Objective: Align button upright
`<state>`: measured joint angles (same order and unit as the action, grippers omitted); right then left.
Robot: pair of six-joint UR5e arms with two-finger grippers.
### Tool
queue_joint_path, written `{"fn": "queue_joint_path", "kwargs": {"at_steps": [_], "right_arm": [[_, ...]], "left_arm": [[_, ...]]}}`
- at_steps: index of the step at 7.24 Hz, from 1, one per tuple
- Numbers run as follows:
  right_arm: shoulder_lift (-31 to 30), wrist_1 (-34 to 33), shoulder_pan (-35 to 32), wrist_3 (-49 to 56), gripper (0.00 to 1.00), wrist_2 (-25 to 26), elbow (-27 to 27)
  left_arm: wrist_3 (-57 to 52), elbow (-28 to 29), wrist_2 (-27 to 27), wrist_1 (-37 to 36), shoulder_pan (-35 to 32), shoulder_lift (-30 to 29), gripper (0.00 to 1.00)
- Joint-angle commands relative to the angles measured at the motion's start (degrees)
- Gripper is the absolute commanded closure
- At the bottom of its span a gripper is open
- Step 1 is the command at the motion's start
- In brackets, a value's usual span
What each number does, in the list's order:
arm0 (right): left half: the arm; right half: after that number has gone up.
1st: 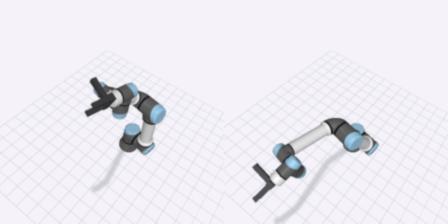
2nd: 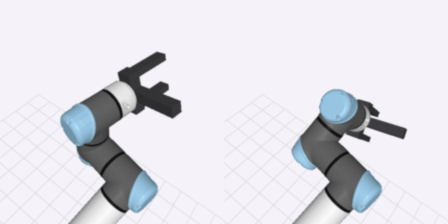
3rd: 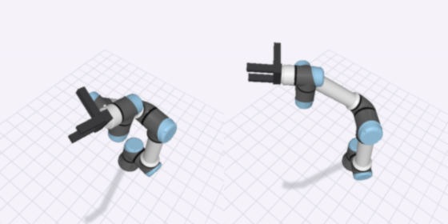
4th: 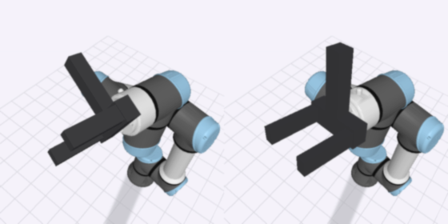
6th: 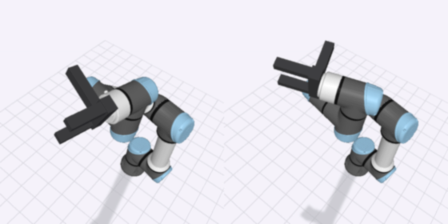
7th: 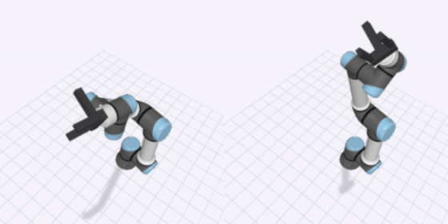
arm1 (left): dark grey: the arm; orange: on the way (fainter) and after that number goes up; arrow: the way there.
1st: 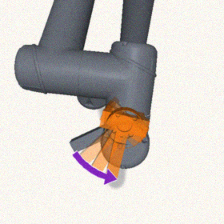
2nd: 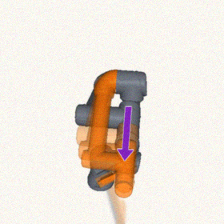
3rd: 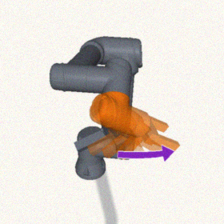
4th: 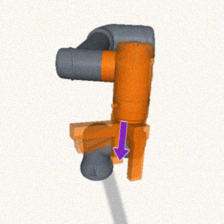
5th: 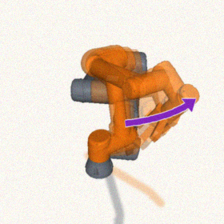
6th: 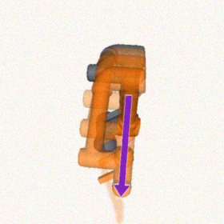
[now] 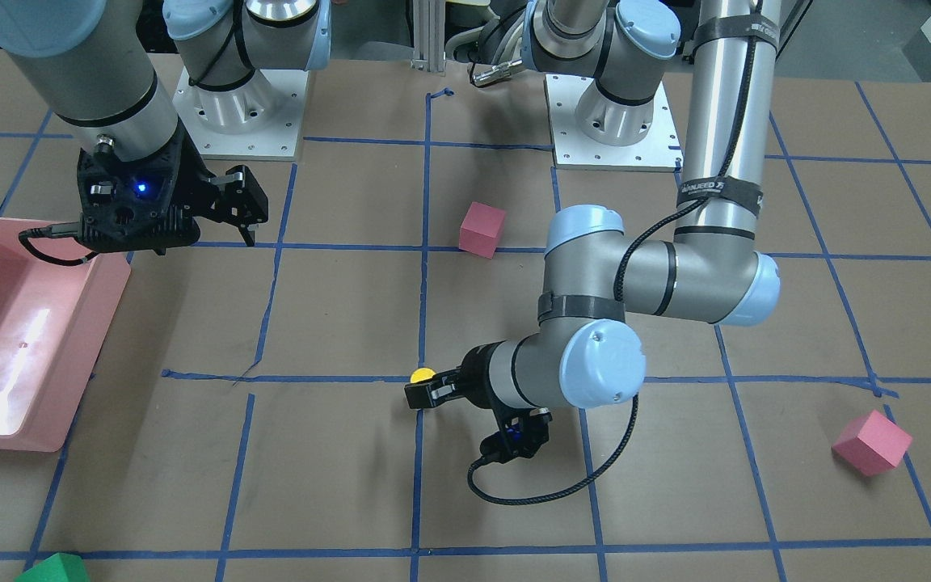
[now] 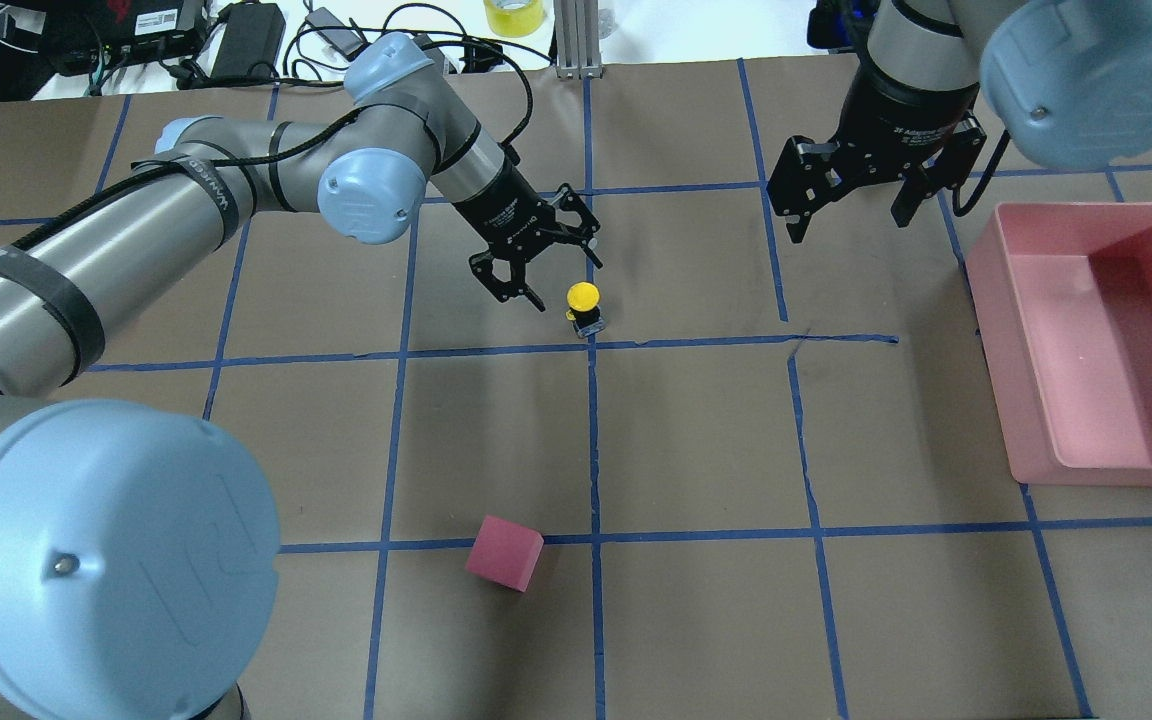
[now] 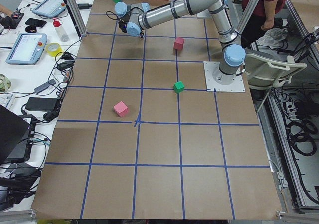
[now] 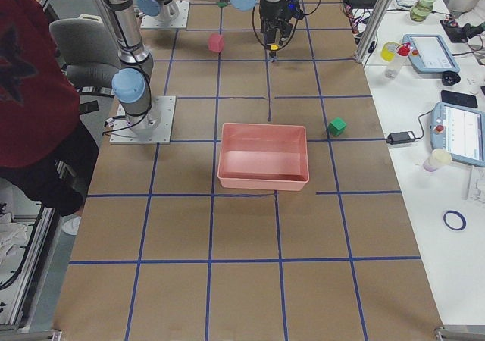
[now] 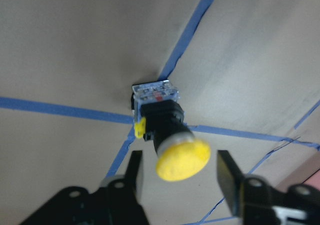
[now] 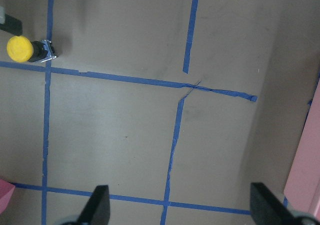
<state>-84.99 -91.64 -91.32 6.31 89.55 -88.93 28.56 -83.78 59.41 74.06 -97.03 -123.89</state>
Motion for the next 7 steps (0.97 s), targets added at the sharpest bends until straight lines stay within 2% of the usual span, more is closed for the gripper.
{"fn": "queue_joint_path", "kwargs": {"at_steps": [1,3,5,6,7], "right_arm": [[0.00,-0.03,0.00,0.10,0.00,-0.08,-0.10],[0.00,-0.03,0.00,0.10,0.00,-0.17,-0.10],[0.00,-0.12,0.00,0.19,0.00,-0.17,-0.27],[0.00,-0.38,0.00,0.19,0.00,-0.08,-0.54],[0.00,-0.47,0.00,0.10,0.00,-0.08,-0.54]], "left_arm": [[-1.48,0.54,8.10,1.94,1.49,5.82,0.00],[-5.95,0.46,12.28,7.73,1.58,14.86,0.00],[-18.47,-0.15,23.68,15.10,2.19,25.15,0.00],[-21.06,-0.77,28.08,15.75,2.28,29.20,0.00],[-21.17,-2.25,28.56,16.54,2.28,32.28,0.00]]}}
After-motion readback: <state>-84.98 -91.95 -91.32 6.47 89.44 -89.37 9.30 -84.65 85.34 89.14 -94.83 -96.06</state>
